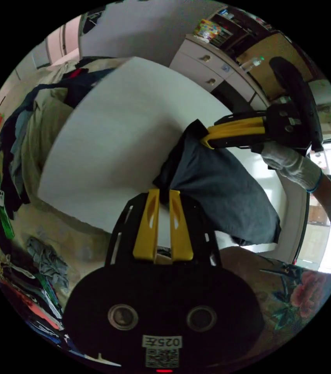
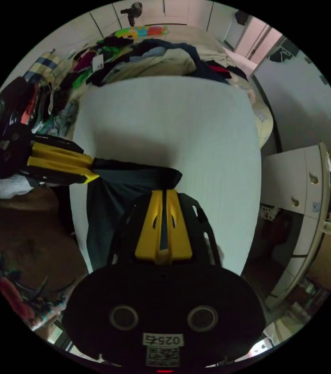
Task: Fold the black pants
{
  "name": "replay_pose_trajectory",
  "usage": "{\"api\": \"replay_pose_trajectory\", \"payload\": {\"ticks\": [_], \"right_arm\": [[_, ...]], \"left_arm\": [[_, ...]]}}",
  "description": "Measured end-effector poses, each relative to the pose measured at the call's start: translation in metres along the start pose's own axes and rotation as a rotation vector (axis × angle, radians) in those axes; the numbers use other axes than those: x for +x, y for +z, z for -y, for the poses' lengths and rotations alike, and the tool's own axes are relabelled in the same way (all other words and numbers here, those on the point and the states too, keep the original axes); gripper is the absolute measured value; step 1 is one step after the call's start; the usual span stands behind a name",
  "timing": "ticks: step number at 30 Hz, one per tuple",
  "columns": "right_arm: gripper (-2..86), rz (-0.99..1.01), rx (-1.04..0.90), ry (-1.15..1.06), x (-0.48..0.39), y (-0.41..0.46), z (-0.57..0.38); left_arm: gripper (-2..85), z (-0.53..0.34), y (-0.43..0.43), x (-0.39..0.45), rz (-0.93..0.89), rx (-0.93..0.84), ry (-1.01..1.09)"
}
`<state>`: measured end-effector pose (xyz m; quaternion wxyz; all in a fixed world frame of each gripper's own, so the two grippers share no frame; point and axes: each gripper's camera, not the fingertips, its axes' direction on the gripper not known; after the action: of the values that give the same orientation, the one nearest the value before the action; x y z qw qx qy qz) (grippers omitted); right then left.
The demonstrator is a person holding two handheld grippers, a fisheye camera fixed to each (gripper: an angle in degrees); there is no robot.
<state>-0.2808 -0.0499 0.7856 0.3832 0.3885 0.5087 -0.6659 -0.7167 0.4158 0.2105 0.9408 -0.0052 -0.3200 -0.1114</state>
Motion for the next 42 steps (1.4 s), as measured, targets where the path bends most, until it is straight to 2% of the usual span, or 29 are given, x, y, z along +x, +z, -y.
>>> {"api": "replay_pose_trajectory", "payload": {"ticks": [4, 8, 11, 15, 20, 26, 29, 31, 34, 37, 39, 42], "right_arm": [[-0.9, 0.01, 0.148, -0.001, 0.01, -0.047, 0.066], [-0.9, 0.006, 0.242, -0.052, 0.019, -0.097, 0.091], [-0.9, 0.026, 0.315, -0.105, 0.032, -0.15, 0.058], [-0.9, 0.078, 0.352, -0.094, 0.065, -0.214, -0.05], [-0.8, 0.104, 0.27, 0.085, 0.106, -0.253, -0.21], [1.1, 0.228, 0.167, 0.596, 0.144, -0.229, -0.431], [6.6, 0.519, 0.225, 0.906, 0.149, -0.2, -0.535], [13.7, 0.797, 0.361, 1.099, 0.141, -0.187, -0.592], [16.0, 0.974, 0.531, 1.249, 0.128, -0.191, -0.627], [17.3, 1.075, 0.678, 1.299, 0.129, -0.214, -0.627], [18.2, 1.037, 0.677, 1.338, 0.134, -0.233, -0.619], [17.5, 0.859, 0.59, 1.348, 0.145, -0.273, -0.601]], "left_arm": [[0.9, 0.008, -0.038, -0.061, 0.076, 0.124, 0.012], [0.3, 0.006, -0.084, -0.093, 0.071, 0.234, 0.072], [-0.6, -0.013, -0.119, -0.078, 0.025, 0.337, 0.172], [-1.0, -0.05, -0.115, -0.003, -0.107, 0.382, 0.372], [-1.1, -0.096, -0.041, 0.108, -0.324, 0.29, 0.599], [-1.1, -0.167, 0.114, 0.251, -0.379, 0.12, 0.908], [-1.2, -0.204, 0.214, 0.294, -0.272, -0.024, 0.976], [-1.3, -0.23, 0.271, 0.302, -0.195, -0.107, 1.004], [-1.3, -0.259, 0.297, 0.297, -0.148, -0.087, 1.05], [-1.2, -0.288, 0.308, 0.296, -0.102, -0.057, 1.142], [-1.1, -0.306, 0.316, 0.299, -0.063, -0.034, 1.22], [0.0, -0.341, 0.35, 0.306, 0.036, -0.05, 1.392]]}}
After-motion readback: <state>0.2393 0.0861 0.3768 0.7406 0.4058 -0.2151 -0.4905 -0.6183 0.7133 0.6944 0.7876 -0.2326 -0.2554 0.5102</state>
